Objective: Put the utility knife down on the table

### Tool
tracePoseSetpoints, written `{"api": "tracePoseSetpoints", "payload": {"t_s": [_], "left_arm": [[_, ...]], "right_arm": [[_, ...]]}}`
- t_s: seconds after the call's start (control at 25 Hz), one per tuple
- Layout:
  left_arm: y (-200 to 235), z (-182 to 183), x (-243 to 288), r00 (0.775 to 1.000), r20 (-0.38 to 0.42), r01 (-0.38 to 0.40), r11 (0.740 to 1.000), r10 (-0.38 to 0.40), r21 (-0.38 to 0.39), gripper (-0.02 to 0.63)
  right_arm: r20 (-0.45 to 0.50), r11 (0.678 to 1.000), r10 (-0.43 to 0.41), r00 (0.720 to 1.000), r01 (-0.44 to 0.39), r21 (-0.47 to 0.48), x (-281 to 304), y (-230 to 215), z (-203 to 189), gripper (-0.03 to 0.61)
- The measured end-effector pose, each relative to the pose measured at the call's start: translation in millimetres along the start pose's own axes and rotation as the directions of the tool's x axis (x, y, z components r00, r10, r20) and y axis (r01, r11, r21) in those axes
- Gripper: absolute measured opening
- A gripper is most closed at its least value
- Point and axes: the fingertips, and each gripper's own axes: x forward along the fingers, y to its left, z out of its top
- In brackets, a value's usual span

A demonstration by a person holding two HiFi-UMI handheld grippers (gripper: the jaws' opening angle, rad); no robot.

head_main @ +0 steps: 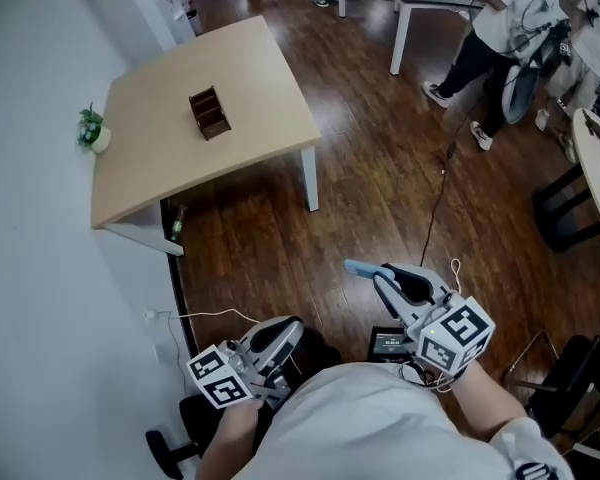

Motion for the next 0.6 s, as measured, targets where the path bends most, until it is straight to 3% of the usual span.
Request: {"api": "tracePoseSetpoints", "payload": {"t_s": [0.24,0.6], "left_arm": [[24.1,17.3,-31.1,1.000,0.001,0.014,1.000,-0.014,-0.015,0.003],[42.5,34.4,-49.2,0.999,0.041,-0.014,0.999,0.015,-0.032,0.003]], "right_arm": [[-0.008,0.999,-0.024,1.000,0.024,-0.023,33.5,22.0,3.9,0.071],[-0.031,0.999,0.017,0.999,-0.018,-0.046,74.1,32.9,13.7,0.071]]}}
